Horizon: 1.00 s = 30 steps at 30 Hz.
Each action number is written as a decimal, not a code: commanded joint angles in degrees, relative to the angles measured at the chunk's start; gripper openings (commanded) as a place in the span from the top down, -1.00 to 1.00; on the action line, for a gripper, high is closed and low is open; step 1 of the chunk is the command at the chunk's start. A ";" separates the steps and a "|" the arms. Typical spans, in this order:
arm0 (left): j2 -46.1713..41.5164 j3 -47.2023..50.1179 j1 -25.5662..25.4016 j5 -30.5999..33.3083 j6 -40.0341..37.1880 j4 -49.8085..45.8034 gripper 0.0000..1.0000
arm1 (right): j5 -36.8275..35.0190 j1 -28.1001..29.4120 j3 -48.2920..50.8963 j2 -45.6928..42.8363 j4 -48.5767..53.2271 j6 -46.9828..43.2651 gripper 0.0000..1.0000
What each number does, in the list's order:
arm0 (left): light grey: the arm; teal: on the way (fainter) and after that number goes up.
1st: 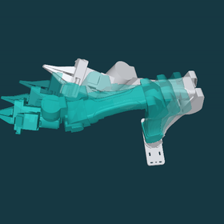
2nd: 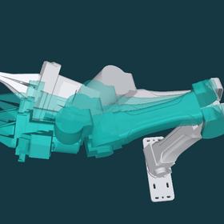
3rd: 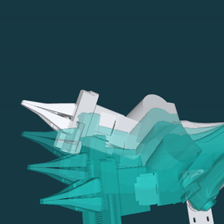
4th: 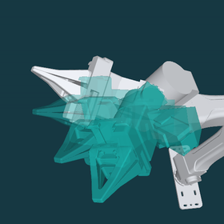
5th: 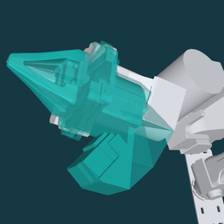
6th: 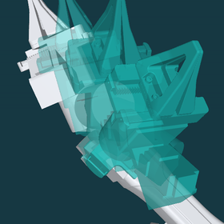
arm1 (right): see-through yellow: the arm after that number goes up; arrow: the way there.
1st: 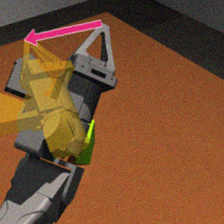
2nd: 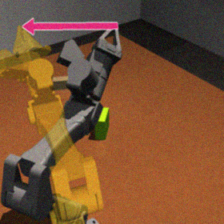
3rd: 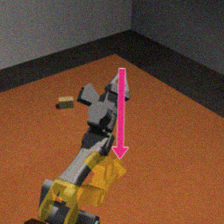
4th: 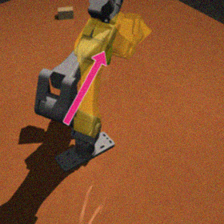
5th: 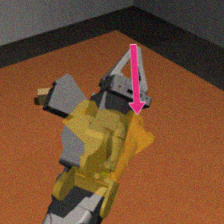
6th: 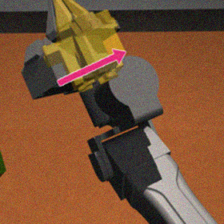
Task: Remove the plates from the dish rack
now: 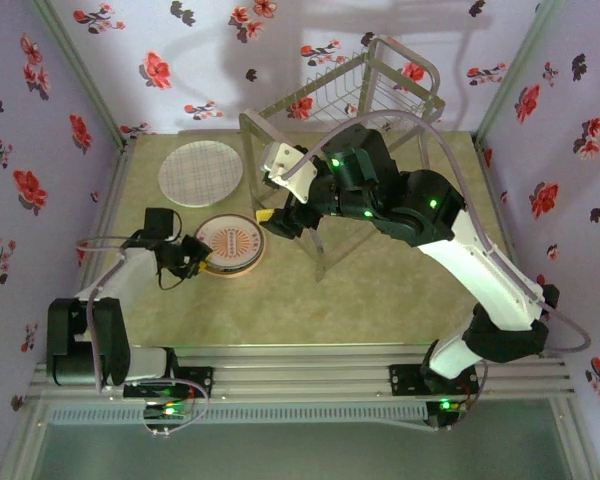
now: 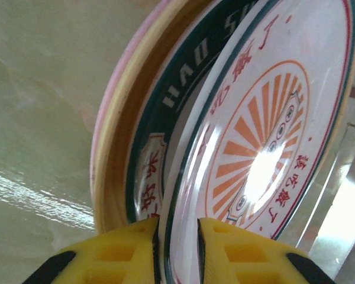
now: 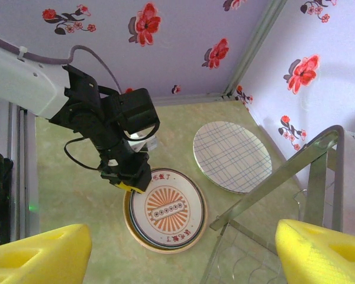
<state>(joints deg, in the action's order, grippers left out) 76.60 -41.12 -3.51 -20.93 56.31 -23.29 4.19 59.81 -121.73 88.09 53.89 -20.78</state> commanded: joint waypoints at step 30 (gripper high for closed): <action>-1.01 -10.64 -2.47 10.04 -4.37 -17.75 0.21 | -3.96 0.96 -0.54 -0.93 -2.44 0.72 -0.65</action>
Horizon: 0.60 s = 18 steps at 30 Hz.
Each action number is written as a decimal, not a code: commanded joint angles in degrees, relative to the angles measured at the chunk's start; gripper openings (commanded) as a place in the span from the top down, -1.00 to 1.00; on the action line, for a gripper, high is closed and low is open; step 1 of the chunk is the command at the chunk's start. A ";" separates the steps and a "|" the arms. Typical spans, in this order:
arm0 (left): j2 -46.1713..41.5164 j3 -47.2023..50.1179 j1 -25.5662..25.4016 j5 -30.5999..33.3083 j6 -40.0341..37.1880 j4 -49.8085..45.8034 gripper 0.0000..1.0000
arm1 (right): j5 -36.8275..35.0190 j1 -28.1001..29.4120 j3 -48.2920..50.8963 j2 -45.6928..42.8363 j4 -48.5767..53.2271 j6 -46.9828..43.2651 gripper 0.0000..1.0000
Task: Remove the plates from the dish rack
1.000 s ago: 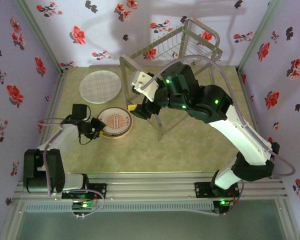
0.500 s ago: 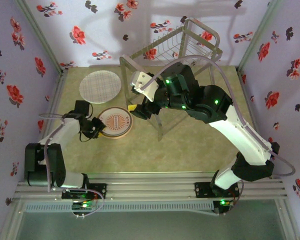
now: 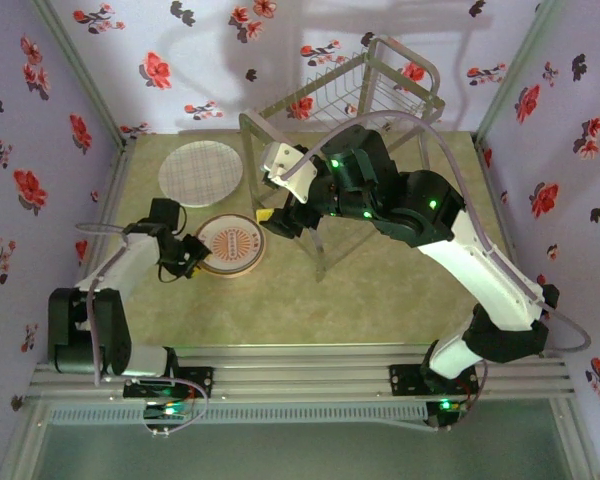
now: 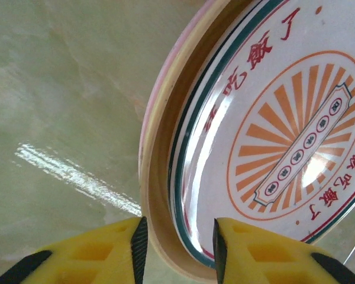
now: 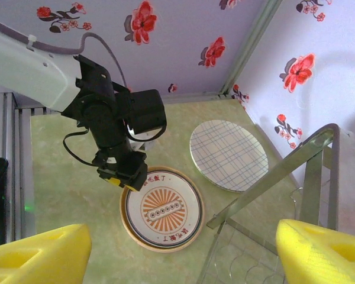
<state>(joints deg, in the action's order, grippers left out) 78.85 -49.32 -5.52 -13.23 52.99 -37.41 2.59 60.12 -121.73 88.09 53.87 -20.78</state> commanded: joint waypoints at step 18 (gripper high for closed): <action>-30.75 -7.40 1.31 24.96 -6.17 -7.26 -0.99 | -50.23 -34.35 46.94 -39.05 -13.24 35.05 -0.99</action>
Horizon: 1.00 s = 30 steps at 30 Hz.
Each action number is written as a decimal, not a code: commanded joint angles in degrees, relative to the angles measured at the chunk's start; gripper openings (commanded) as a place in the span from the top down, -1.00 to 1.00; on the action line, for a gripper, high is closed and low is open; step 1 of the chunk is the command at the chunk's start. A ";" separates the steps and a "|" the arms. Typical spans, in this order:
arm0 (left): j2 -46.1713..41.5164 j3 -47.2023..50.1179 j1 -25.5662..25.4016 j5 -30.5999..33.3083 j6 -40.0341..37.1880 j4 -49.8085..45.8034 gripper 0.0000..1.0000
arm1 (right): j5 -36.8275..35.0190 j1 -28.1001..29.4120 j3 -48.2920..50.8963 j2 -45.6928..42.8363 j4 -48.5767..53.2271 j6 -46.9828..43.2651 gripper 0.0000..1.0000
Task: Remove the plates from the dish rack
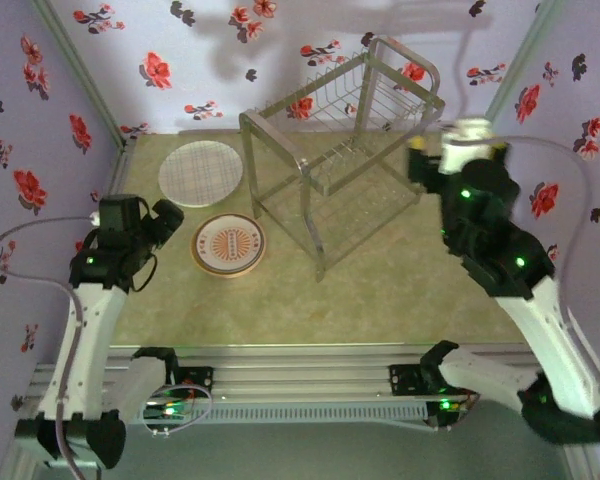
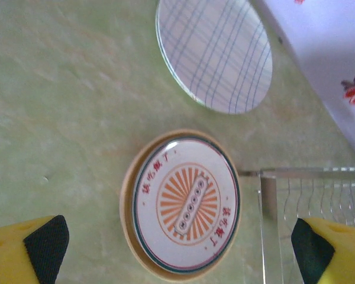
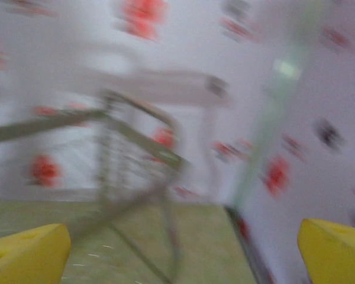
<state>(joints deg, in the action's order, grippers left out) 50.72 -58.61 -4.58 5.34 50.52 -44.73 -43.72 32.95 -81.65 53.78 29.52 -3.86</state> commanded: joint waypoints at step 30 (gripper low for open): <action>26.40 34.34 6.89 10.13 -39.58 78.46 -0.99 | 27.80 -29.52 59.47 25.52 -71.08 7.24 -0.99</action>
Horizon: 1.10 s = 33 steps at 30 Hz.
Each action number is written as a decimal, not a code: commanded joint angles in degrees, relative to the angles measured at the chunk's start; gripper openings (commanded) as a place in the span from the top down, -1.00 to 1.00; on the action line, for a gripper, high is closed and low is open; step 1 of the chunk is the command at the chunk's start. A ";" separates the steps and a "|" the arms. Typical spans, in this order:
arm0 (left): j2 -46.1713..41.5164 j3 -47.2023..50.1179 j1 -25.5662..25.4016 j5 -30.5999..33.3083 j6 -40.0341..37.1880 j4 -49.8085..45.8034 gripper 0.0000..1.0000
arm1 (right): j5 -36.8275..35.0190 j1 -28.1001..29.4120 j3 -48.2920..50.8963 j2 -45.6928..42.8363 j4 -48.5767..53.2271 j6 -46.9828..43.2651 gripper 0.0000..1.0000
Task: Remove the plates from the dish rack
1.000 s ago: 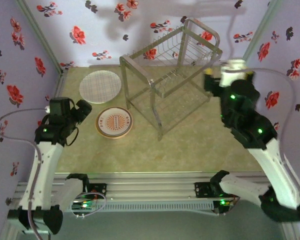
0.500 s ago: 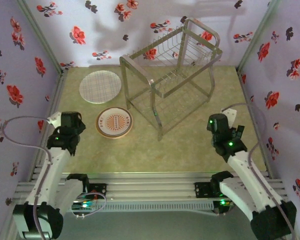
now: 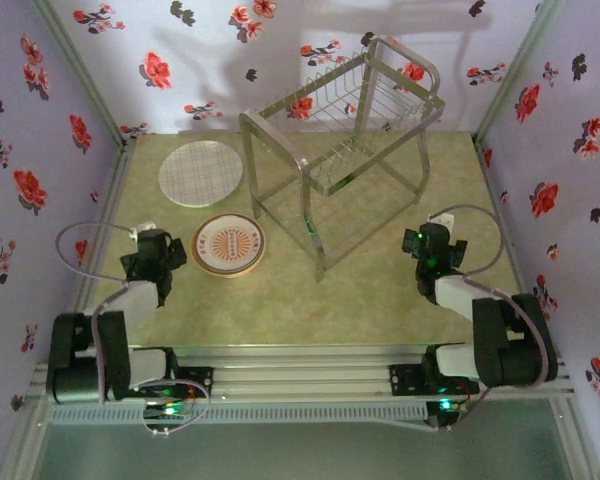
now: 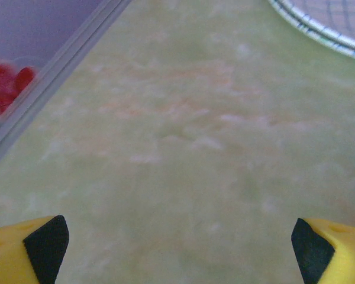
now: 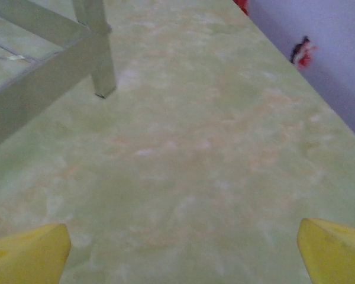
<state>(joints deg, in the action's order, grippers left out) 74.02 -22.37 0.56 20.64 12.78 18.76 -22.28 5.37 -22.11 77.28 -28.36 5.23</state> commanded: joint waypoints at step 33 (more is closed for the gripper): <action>14.46 0.13 -1.22 -9.31 -10.64 32.72 -1.00 | 13.58 -4.75 -0.43 12.01 -21.65 -0.32 -0.99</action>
<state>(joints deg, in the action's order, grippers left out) 88.25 -21.02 -0.38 11.70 3.88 51.40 -8.95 0.64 -21.45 89.65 -49.01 5.04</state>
